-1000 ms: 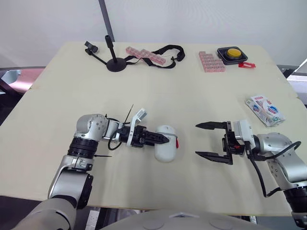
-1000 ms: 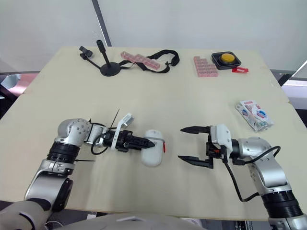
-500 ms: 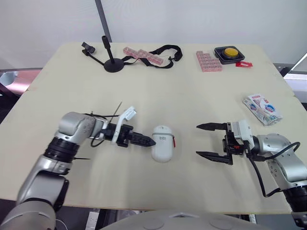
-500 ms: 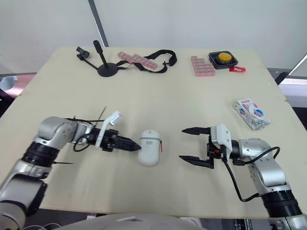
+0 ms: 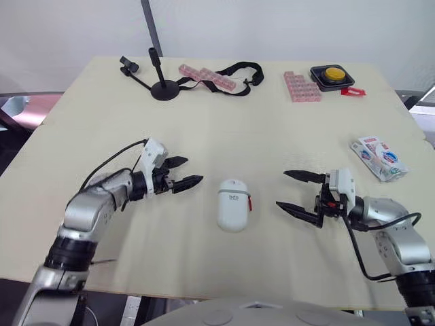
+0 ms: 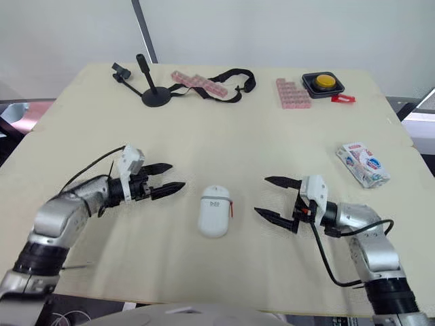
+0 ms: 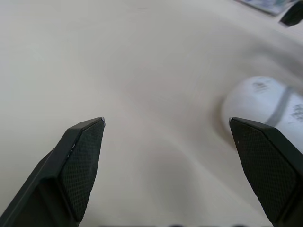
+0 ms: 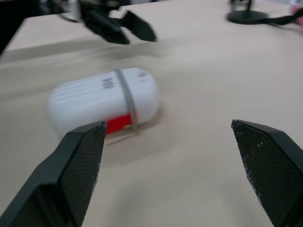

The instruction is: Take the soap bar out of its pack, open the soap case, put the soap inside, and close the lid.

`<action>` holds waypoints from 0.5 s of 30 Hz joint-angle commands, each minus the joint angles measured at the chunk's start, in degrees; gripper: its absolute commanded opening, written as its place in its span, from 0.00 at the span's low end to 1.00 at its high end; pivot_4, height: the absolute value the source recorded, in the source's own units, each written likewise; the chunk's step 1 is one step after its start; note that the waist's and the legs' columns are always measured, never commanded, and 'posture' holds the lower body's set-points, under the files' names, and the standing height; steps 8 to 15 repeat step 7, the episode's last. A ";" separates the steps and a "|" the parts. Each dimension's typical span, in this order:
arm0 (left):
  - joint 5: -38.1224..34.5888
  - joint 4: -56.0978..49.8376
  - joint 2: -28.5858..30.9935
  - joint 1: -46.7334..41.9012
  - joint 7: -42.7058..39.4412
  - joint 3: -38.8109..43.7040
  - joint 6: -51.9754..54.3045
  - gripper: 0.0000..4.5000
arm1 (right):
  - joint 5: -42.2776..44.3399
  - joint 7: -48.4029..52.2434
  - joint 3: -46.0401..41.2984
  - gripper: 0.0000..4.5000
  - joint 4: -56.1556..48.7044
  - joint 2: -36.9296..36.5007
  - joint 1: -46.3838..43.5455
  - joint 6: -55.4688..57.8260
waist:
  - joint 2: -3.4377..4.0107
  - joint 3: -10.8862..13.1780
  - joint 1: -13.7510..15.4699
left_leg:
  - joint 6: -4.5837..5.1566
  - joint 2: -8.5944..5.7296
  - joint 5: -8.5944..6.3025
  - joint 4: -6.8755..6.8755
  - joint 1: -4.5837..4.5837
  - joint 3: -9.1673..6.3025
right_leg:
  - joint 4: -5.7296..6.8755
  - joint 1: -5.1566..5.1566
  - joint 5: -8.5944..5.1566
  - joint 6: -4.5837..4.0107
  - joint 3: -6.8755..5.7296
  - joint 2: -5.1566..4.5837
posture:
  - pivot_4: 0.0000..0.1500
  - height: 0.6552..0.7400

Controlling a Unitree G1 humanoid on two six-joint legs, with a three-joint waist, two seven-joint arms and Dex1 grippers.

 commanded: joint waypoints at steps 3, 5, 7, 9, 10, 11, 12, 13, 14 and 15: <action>4.86 -4.59 -2.08 5.69 5.67 1.97 -7.63 1.00 | -0.39 -5.06 -4.07 1.00 -1.26 1.76 2.06 -3.45 | -0.14 0.13 -0.06 | 0.00 0.03 0.02 0.02 0.19 -0.01 | -0.04 -0.03 0.00 0.00 -0.04 -0.11 | 1.00 1.00; 6.55 -4.84 -2.60 7.42 7.29 1.76 -9.56 1.00 | -0.38 -5.37 -4.24 1.00 -1.16 1.77 3.27 -3.87 | -0.14 0.13 -0.06 | 0.01 0.04 0.04 0.03 0.26 -0.03 | 0.02 0.00 0.00 0.00 0.00 -0.15 | 1.00 1.00; 8.75 -4.48 -2.53 8.26 9.15 1.38 -10.51 1.00 | -0.63 -5.22 -4.10 1.00 -0.84 1.71 4.23 -4.46 | -0.14 0.13 -0.09 | 0.02 0.02 0.04 0.03 0.26 -0.03 | 0.04 0.02 0.00 0.00 0.04 -0.16 | 1.00 1.00; 8.75 -4.48 -2.53 8.26 9.15 1.38 -10.51 1.00 | -0.63 -5.22 -4.10 1.00 -0.84 1.71 4.23 -4.46 | -0.14 0.13 -0.09 | 0.02 0.02 0.04 0.03 0.26 -0.03 | 0.04 0.02 0.00 0.00 0.04 -0.16 | 1.00 1.00; 8.75 -4.48 -2.53 8.26 9.15 1.38 -10.51 1.00 | -0.63 -5.22 -4.10 1.00 -0.84 1.71 4.23 -4.46 | -0.14 0.13 -0.09 | 0.02 0.02 0.04 0.03 0.26 -0.03 | 0.04 0.02 0.00 0.00 0.04 -0.16 | 1.00 1.00; 8.75 -4.48 -2.53 8.26 9.15 1.38 -10.51 1.00 | -0.63 -5.22 -4.10 1.00 -0.84 1.71 4.23 -4.46 | -0.14 0.13 -0.09 | 0.02 0.02 0.04 0.03 0.26 -0.03 | 0.04 0.02 0.00 0.00 0.04 -0.16 | 1.00 1.00; 8.75 -4.48 -2.53 8.26 9.15 1.38 -10.51 1.00 | -0.63 -5.22 -4.10 1.00 -0.84 1.71 4.23 -4.46 | -0.14 0.13 -0.09 | 0.02 0.02 0.04 0.03 0.26 -0.03 | 0.04 0.02 0.00 0.00 0.04 -0.16 | 1.00 1.00; 8.75 -4.48 -2.53 8.26 9.15 1.38 -10.51 1.00 | -0.63 -5.22 -4.10 1.00 -0.84 1.71 4.23 -4.46 | -0.14 0.13 -0.09 | 0.02 0.02 0.04 0.03 0.26 -0.03 | 0.04 0.02 0.00 0.00 0.04 -0.16 | 1.00 1.00; 8.75 -4.48 -2.53 8.26 9.15 1.38 -10.51 1.00 | -0.63 -5.22 -4.10 1.00 -0.84 1.71 4.23 -4.46 | -0.14 0.13 -0.09 | 0.02 0.02 0.04 0.03 0.26 -0.03 | 0.04 0.02 0.00 0.00 0.04 -0.16 | 1.00 1.00; 8.75 -4.48 -2.53 8.26 9.15 1.38 -10.51 1.00 | -0.63 -5.22 -4.10 1.00 -0.84 1.71 4.23 -4.46 | -0.14 0.13 -0.09 | 0.02 0.02 0.04 0.03 0.26 -0.03 | 0.04 0.02 0.00 0.00 0.04 -0.16 | 1.00 1.00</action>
